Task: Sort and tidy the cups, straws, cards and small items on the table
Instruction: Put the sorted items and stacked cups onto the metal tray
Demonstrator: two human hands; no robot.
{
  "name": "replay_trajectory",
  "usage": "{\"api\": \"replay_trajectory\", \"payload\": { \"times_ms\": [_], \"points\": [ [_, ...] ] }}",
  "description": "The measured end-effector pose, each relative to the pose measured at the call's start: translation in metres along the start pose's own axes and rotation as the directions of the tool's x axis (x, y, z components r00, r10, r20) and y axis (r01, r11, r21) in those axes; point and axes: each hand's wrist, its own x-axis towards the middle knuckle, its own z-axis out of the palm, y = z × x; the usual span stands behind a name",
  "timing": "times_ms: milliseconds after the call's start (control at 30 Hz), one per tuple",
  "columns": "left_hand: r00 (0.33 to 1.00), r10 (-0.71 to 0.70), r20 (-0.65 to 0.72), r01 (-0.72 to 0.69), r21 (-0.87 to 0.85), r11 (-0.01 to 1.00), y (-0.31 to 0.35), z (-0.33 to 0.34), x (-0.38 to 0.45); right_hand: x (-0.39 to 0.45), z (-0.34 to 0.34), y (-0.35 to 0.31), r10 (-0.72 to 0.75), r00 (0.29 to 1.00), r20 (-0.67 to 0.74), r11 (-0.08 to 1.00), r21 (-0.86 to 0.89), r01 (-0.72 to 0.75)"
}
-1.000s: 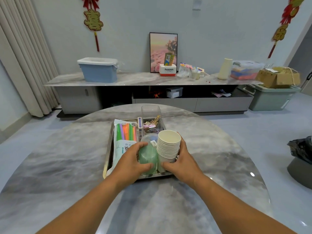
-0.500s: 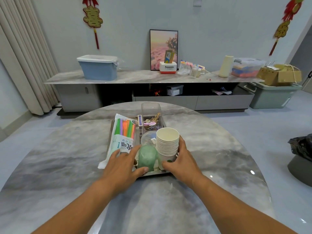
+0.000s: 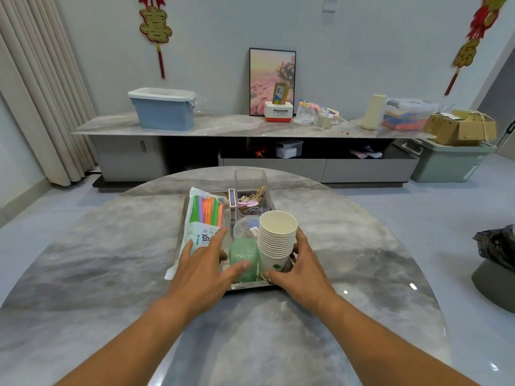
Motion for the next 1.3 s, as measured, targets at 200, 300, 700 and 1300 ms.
{"api": "replay_trajectory", "payload": {
  "times_ms": [200,300,700,1300],
  "points": [
    [0.938,-0.179,-0.297,0.204,0.055,0.978,-0.021,-0.018,-0.005,-0.004,-0.006,0.005,0.052,0.997,0.059,0.997,-0.058,-0.049],
    [0.935,-0.335,-0.115,0.331,-0.051,0.942,-0.029,-0.010,-0.016,-0.009,-0.009,0.009,0.103,0.993,0.062,0.988,-0.118,-0.095],
    [0.986,-0.164,0.029,0.166,-0.117,0.979,-0.051,-0.004,-0.053,-0.021,-0.006,0.016,0.050,0.998,-0.036,0.975,-0.216,-0.056],
    [0.989,-0.147,-0.027,0.133,-0.292,0.947,-0.098,0.008,0.092,0.106,0.032,0.028,0.070,0.988,-0.140,0.933,-0.341,-0.114]
  ]
}}
